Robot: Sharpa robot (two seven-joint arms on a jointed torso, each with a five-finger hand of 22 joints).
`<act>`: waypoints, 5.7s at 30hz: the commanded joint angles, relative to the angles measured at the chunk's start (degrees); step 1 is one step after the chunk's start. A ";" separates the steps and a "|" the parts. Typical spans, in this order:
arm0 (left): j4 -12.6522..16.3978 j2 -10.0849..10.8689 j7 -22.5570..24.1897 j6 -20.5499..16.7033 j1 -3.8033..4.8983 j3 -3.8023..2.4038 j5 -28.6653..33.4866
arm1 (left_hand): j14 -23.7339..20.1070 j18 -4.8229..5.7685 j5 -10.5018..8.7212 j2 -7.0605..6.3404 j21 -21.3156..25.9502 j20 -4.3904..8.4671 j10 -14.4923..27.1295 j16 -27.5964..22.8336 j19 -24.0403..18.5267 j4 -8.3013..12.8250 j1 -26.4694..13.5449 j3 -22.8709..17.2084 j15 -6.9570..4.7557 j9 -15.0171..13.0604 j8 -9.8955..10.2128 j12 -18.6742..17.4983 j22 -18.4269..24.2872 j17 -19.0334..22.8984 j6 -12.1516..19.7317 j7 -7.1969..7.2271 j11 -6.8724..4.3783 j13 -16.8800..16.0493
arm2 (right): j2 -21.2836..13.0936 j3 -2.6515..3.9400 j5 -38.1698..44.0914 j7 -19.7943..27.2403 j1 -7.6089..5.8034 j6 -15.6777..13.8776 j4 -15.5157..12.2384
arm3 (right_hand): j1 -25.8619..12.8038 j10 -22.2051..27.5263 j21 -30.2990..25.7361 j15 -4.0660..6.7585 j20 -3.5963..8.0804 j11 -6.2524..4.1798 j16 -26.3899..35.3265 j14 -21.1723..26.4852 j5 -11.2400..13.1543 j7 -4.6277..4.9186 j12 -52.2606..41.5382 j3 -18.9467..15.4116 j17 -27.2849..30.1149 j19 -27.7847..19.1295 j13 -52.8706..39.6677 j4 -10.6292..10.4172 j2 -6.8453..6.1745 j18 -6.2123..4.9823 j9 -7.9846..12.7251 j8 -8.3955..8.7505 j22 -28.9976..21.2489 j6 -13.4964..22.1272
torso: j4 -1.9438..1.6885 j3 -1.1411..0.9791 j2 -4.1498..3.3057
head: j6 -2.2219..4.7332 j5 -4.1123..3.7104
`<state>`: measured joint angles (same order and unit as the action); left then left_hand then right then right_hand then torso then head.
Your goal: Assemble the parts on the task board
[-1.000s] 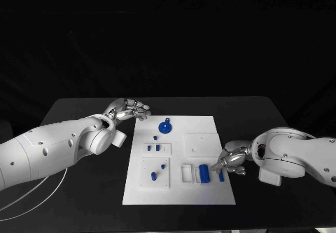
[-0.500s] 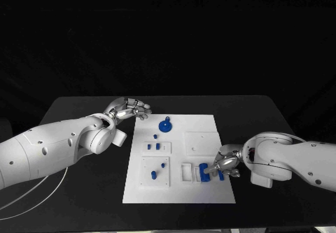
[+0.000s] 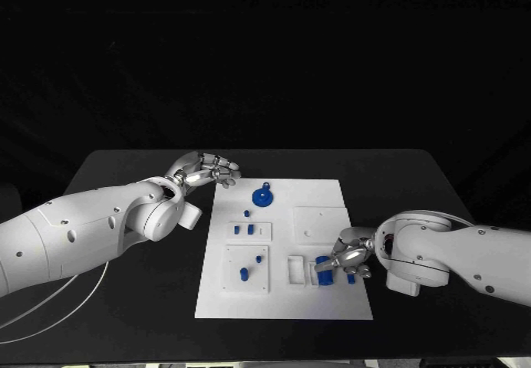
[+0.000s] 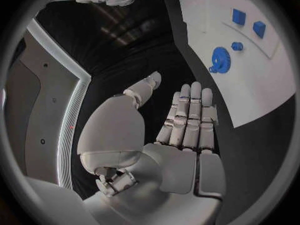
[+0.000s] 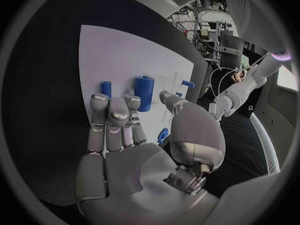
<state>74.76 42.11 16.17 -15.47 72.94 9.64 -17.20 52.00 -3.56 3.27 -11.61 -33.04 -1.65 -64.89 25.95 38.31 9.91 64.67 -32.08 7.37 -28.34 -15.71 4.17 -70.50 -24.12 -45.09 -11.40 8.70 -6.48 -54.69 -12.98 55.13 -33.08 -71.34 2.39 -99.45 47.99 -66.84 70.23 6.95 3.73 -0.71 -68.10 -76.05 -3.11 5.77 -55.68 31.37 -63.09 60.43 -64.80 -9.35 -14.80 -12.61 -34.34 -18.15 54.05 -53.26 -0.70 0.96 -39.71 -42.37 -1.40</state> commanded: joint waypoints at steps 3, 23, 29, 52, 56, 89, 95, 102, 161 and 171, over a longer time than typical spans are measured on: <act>0.14 -0.05 0.60 0.81 -0.02 -0.04 0.41 | -0.08 -0.62 -0.21 0.00 0.35 -0.30 0.30 -0.28 -0.09 -0.34 -0.50 0.10 0.36 0.10 -0.25 -0.06 -0.10 -0.08 0.44 0.10 -0.06 0.10 | 0.84 -0.28 1.21 -0.16 0.44 -0.63 0.42 | 0.60 0.45 0.33 -0.11 0.42 0.10 -0.31 0.37 0.26 0.12 -0.18 -0.12 -0.08 0.01 -0.15 -0.33 -0.34 -2.39 1.51 0.66 0.14 0.14 | -0.02 0.06 0.00 | 0.00 0.07; -0.04 0.27 0.45 0.89 -0.02 -0.05 0.41 | -0.09 -0.65 -0.19 0.07 0.40 -0.29 0.32 -0.35 -0.11 -0.39 -0.34 0.03 0.35 0.11 -0.26 -0.07 -0.15 -0.16 0.49 0.10 -0.07 0.11 | 1.53 -0.41 2.27 0.14 0.93 -1.38 1.16 | 12.04 -0.36 0.81 0.26 0.01 -0.42 -0.69 0.07 0.23 -0.49 -0.08 8.43 0.06 0.27 -0.60 6.58 3.75 -2.39 0.81 -0.19 0.81 -2.83 | 0.04 -0.02 -0.02 | -0.27 0.57; -0.16 0.26 0.43 0.89 -0.02 -0.05 0.41 | -0.09 -0.66 -0.19 0.09 0.41 -0.29 0.32 -0.35 -0.11 -0.40 -0.33 0.03 0.35 0.11 -0.26 -0.07 -0.16 -0.17 0.49 0.10 -0.06 0.11 | 1.22 -0.40 3.29 1.07 0.92 -1.79 0.59 | 12.00 -0.78 1.03 0.36 -0.47 -0.60 -0.87 0.01 0.12 -0.65 -0.15 10.39 0.12 0.27 -0.76 8.94 5.19 -2.39 0.83 -0.34 1.09 -3.89 | 0.11 -0.07 -0.01 | -0.28 0.65; -0.52 0.17 0.26 1.05 -0.02 -0.04 0.41 | -0.10 -0.65 -0.18 0.15 0.47 -0.31 0.35 -0.43 -0.14 -0.50 -0.28 0.04 0.36 0.11 -0.30 -0.07 -0.23 -0.27 0.52 0.09 -0.05 0.12 | 1.23 -0.38 -12.59 1.59 -2.28 -4.40 -1.25 | 2.98 -1.94 1.04 0.50 -1.20 -0.79 -1.40 -0.14 -0.15 -0.88 0.70 12.66 0.87 1.12 -1.08 13.09 6.56 -2.39 2.68 0.88 1.57 -6.11 | 0.01 0.04 -0.06 | -0.35 1.05; -0.47 0.15 0.24 1.15 -0.02 -0.04 0.41 | -0.10 -0.65 -0.18 0.16 0.48 -0.31 0.36 -0.45 -0.14 -0.52 -0.27 0.05 0.37 0.11 -0.31 -0.07 -0.24 -0.29 0.52 0.09 -0.05 0.12 | 2.46 -0.38 -14.39 0.91 -2.27 -2.57 -0.53 | 2.41 -1.99 1.01 0.52 -1.19 -0.81 -1.45 -0.14 -0.22 -0.90 0.75 12.47 0.91 1.15 -1.12 13.09 6.61 -2.39 2.79 0.93 1.59 -6.21 | 0.01 0.05 -0.09 | -0.52 1.10; -0.16 0.45 0.05 1.27 -0.01 -0.05 0.41 | -0.10 -0.64 -0.18 0.14 0.56 -0.34 0.38 -0.55 -0.16 -0.71 -0.35 0.13 0.38 0.12 -0.35 -0.07 -0.33 -0.42 0.56 0.08 -0.03 0.14 | 6.36 -0.40 -11.48 0.40 -0.72 -4.25 2.38 | -1.39 -2.08 0.80 0.57 -1.18 -0.86 -1.64 -0.03 0.01 -0.95 1.15 10.97 1.20 1.20 -1.46 12.70 6.01 -2.39 3.39 1.27 1.77 -6.56 | 0.05 -0.01 -0.13 | -0.54 1.76; -0.34 0.45 0.01 1.47 -0.01 -0.05 0.55 | -0.10 -0.64 -0.18 0.16 0.58 -0.35 0.39 -0.58 -0.16 -0.81 -0.41 0.15 0.39 0.13 -0.37 -0.07 -0.35 -0.45 0.56 0.08 -0.03 0.14 | 6.83 -0.40 -11.51 0.34 -0.43 -3.86 2.80 | -2.87 -2.06 0.70 0.62 -1.10 -0.88 -1.68 0.03 0.28 -0.97 1.27 10.61 1.27 1.26 -1.57 11.46 4.52 -2.39 3.49 1.35 1.77 -6.53 | 0.08 0.00 -0.10 | -0.62 1.92; -0.28 0.55 0.00 1.65 -0.01 -0.05 0.55 | -0.11 -0.64 -0.18 0.18 0.60 -0.35 0.40 -0.60 -0.16 -0.84 -0.42 0.15 0.39 0.13 -0.37 -0.07 -0.36 -0.47 0.57 0.08 -0.03 0.14 | 6.91 -0.40 -10.95 0.27 -0.41 -4.27 2.86 | -4.16 -2.03 0.67 0.68 -0.93 -0.91 -1.75 0.09 0.30 -0.98 1.35 9.72 1.31 1.36 -1.73 10.32 3.17 -2.39 3.45 1.34 1.81 -6.41 | 0.06 0.00 -0.08 | -0.69 2.01; -0.22 0.73 -0.07 1.67 -0.01 -0.05 0.54 | -0.07 -0.67 -0.18 0.24 0.72 -0.34 0.37 -0.72 -0.17 -0.96 -0.25 0.17 0.38 0.12 -0.48 -0.03 -0.49 -0.68 0.56 0.10 -0.05 0.14 | 3.73 -0.40 -5.07 5.04 -0.25 0.21 -0.69 | 0.60 -2.33 -0.38 0.88 -0.34 -1.16 -1.78 0.44 0.03 -1.26 2.40 -1.35 1.82 0.95 -2.58 19.38 5.49 -2.39 3.20 1.13 2.08 -6.86 | 0.04 -0.01 -0.12 | -0.88 2.23; -0.12 0.80 -0.07 1.68 -0.01 -0.05 0.54 | -0.05 -0.67 -0.19 0.23 0.73 -0.35 0.36 -0.74 -0.17 -1.00 -0.27 0.19 0.38 0.12 -0.50 -0.02 -0.52 -0.72 0.55 0.11 -0.05 0.14 | 4.57 -0.40 -4.74 4.15 0.19 -0.37 -0.04 | 0.00 -2.73 -0.52 0.86 -0.68 -1.19 -1.89 0.34 -0.54 -1.27 2.70 2.45 1.97 1.29 -2.57 16.64 6.89 -2.39 3.77 1.41 2.20 -7.35 | 0.04 -0.02 -0.13 | -1.23 2.36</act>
<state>74.47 42.93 15.76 -14.47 72.94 9.63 -16.99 52.00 -3.07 3.27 -11.60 -32.60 -1.65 -64.89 25.51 38.31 9.32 64.68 -31.81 7.37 -28.28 -15.94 4.17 -70.95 -24.78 -44.92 -11.23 8.69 -6.43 -50.18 -13.35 49.25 -28.23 -71.24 1.51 -99.63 47.97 -69.23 70.07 7.61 3.18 -1.85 -69.62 -75.53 -3.55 4.24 -53.18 33.63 -61.19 61.41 -67.39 7.25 -8.43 -12.89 -30.70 -16.79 56.19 -59.99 -0.64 0.94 -39.83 -43.51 0.94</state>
